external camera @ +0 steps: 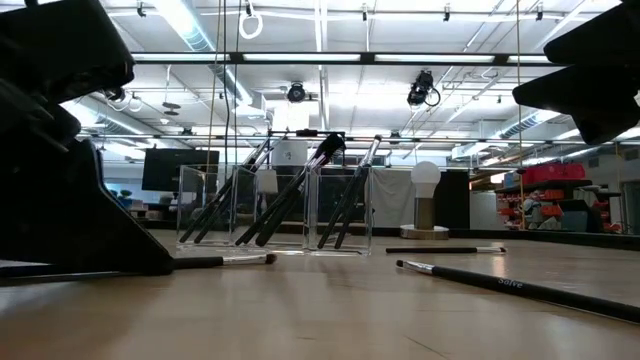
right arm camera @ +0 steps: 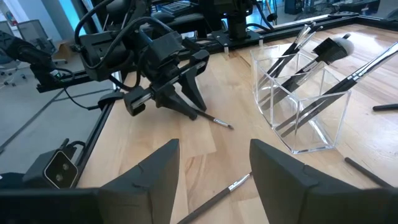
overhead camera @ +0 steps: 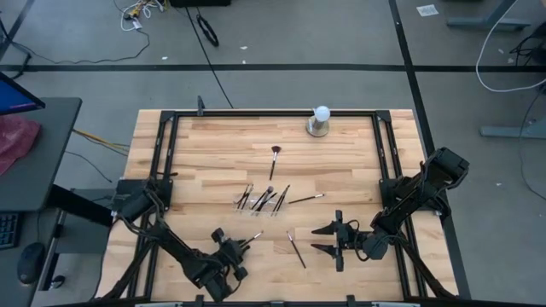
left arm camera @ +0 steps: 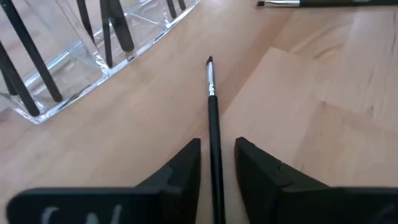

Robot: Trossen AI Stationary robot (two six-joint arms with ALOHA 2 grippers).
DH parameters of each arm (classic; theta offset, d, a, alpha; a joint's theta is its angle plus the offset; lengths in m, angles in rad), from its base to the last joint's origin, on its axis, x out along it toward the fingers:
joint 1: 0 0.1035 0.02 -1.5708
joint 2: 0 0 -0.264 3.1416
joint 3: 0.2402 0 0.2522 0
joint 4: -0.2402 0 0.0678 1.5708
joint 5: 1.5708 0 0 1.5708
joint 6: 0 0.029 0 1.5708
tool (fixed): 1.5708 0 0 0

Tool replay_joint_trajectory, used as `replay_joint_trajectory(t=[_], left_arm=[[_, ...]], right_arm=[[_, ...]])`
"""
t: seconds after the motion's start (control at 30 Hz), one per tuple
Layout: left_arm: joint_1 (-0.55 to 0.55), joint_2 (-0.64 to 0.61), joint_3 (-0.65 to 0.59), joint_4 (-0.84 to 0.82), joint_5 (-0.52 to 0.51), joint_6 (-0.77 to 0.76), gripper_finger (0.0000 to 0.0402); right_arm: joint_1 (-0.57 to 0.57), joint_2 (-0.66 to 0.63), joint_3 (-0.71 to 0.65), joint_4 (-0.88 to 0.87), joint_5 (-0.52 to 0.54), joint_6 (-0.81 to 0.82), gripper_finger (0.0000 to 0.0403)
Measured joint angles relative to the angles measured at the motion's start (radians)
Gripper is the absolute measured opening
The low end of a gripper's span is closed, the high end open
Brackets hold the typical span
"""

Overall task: Put items in baskets/containers
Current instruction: Put the eyeshadow brush into the transparent organizer

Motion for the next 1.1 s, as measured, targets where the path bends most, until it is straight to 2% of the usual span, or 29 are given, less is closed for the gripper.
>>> replay_joint_trajectory(t=[0.17,0.3,0.57,0.8,1.1], left_arm=[[0.048,0.000,0.001,0.017,-0.003,0.004,0.0137],[0.076,0.000,0.001,0.024,-0.006,0.011,0.0138],[0.114,0.022,0.002,0.152,0.014,0.156,0.0084],[0.123,0.052,0.005,0.160,0.035,0.157,0.0018],[0.093,0.023,0.003,0.128,0.060,0.157,0.0012]], right_arm=[[0.000,0.000,0.000,0.000,0.000,-0.001,0.0199],[0.000,0.000,0.000,0.000,0.000,-0.001,0.0199],[0.000,0.000,0.000,-0.007,0.000,0.000,0.0199],[0.000,0.000,0.000,-0.007,0.000,0.001,0.0199],[0.000,0.000,0.000,-0.007,0.000,0.004,0.0199]])
